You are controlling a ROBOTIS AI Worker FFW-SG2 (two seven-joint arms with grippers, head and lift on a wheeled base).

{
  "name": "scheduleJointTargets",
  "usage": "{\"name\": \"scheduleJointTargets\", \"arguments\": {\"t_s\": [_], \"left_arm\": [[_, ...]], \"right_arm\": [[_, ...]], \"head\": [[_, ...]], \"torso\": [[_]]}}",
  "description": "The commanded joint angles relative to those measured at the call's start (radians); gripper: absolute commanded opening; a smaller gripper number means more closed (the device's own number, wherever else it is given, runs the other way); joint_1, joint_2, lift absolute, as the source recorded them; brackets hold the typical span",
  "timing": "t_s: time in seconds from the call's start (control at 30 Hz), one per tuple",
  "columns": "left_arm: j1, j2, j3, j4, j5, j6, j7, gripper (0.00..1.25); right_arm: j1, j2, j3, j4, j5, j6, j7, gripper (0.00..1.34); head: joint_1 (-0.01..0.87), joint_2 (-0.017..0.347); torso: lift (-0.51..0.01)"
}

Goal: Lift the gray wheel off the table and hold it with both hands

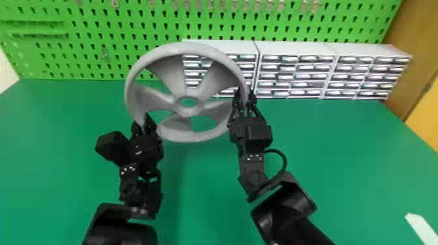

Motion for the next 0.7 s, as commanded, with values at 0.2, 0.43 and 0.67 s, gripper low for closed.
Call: {"name": "scheduleJointTargets", "arguments": {"t_s": [0.2, 0.43, 0.67], "left_arm": [[0.003, 0.0, 0.006, 0.0, 0.0, 0.002, 0.0, 0.26], [0.006, 0.0, 0.006, 0.0, 0.0, 0.0, 0.0, 0.26], [0.008, 0.0, 0.006, 0.0, 0.003, 0.003, 0.0, 0.26]], "right_arm": [[0.008, 0.001, 0.001, 0.006, -0.002, 0.003, 0.0, 0.03], [0.009, 0.001, 0.001, 0.006, -0.002, 0.011, 0.0, 0.03], [0.011, 0.001, 0.001, 0.006, -0.002, 0.022, 0.0, 0.03]], "head": [[0.711, 0.015], [0.711, 0.015], [0.711, 0.015]], "torso": [[-0.098], [-0.098], [-0.098]]}}
